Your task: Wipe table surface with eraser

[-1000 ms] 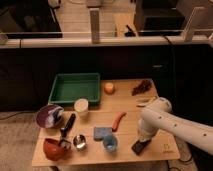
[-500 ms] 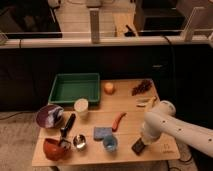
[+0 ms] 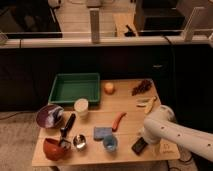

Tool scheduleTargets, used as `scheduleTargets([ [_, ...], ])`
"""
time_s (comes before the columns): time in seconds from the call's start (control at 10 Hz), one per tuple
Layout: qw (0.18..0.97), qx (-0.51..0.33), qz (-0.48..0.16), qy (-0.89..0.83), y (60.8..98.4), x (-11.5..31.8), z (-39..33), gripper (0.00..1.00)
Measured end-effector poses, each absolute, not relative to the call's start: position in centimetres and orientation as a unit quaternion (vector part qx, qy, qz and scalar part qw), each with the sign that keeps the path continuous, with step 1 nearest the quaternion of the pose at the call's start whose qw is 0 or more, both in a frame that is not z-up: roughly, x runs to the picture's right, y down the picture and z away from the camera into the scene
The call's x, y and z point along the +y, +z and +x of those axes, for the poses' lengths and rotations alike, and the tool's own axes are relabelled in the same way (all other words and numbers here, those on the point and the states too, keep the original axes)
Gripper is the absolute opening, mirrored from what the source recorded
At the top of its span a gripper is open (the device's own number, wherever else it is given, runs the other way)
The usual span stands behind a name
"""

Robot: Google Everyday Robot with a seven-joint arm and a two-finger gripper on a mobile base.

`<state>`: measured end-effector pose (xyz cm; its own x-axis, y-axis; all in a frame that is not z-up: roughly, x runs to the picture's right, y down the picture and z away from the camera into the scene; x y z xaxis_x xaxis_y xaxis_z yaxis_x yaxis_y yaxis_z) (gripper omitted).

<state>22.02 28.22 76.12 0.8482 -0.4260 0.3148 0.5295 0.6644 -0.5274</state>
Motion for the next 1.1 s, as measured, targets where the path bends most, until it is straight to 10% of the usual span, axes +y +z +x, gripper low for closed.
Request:
scheduleTargets([
  [0.6, 0.911, -0.085, -0.308, -0.263, 78.0, 28.2, 21.4, 0.34],
  [1.1, 0.914, -0.093, -0.299, -0.258, 78.0, 27.0, 21.4, 0.31],
])
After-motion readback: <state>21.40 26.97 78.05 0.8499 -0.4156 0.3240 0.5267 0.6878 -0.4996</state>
